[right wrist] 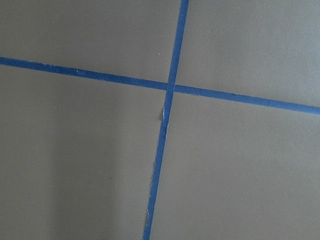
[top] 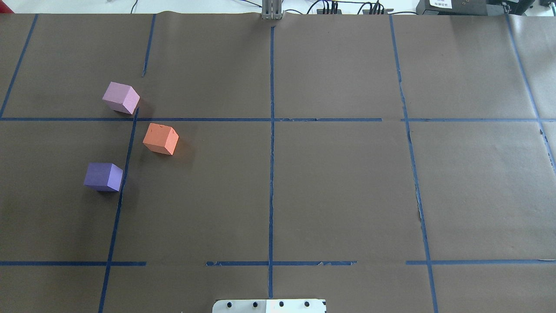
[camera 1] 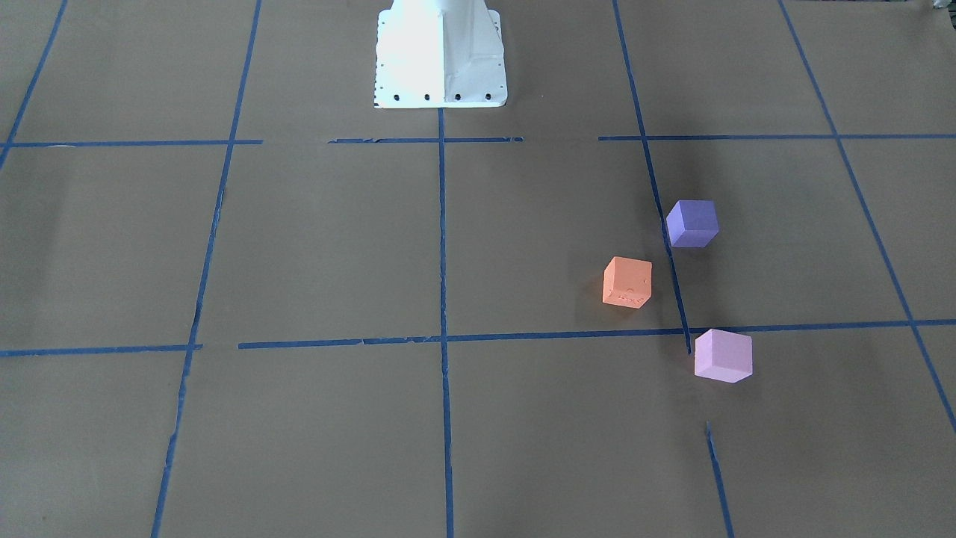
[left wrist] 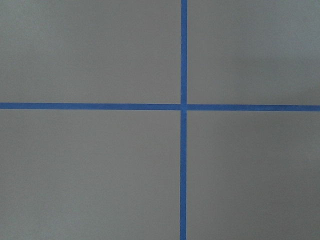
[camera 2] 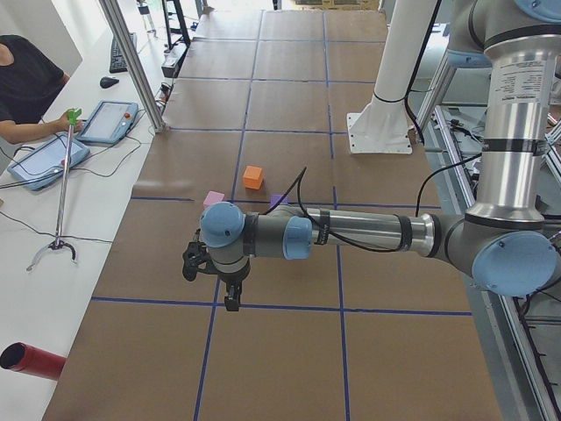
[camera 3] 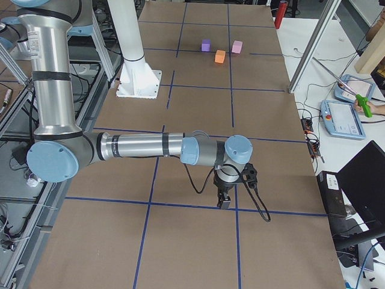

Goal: Arrange blocks in a line

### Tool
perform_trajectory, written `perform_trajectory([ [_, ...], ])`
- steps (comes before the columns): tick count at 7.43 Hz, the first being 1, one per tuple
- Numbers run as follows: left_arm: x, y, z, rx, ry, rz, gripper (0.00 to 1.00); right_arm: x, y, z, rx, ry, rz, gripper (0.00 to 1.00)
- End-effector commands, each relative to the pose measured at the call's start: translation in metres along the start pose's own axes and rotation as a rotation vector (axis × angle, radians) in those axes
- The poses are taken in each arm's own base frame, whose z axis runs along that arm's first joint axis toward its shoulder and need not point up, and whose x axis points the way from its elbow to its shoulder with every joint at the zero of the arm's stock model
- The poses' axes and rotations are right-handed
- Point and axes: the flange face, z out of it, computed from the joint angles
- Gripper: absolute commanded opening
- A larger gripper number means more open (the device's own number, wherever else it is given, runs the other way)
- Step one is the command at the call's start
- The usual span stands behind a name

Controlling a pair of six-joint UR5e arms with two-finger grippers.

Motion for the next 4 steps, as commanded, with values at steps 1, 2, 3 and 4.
perform_trajectory([
  [1, 0.005, -0.002, 0.000, 0.001, -0.001, 0.010, 1.00, 0.000, 0.000, 0.000, 0.000, 0.000, 0.000, 1.00],
  [2, 0.013, -0.005, -0.005, 0.008, 0.002, 0.009, 1.00, 0.000, 0.000, 0.000, 0.000, 0.000, -0.001, 1.00],
  [3, 0.023, -0.009, -0.010, 0.019, 0.003, 0.030, 1.00, 0.000, 0.000, 0.000, 0.000, 0.000, 0.000, 1.00],
  [4, 0.056, -0.025, -0.015, 0.026, 0.005, 0.091, 1.00, 0.000, 0.000, 0.000, 0.000, 0.000, 0.000, 1.00],
])
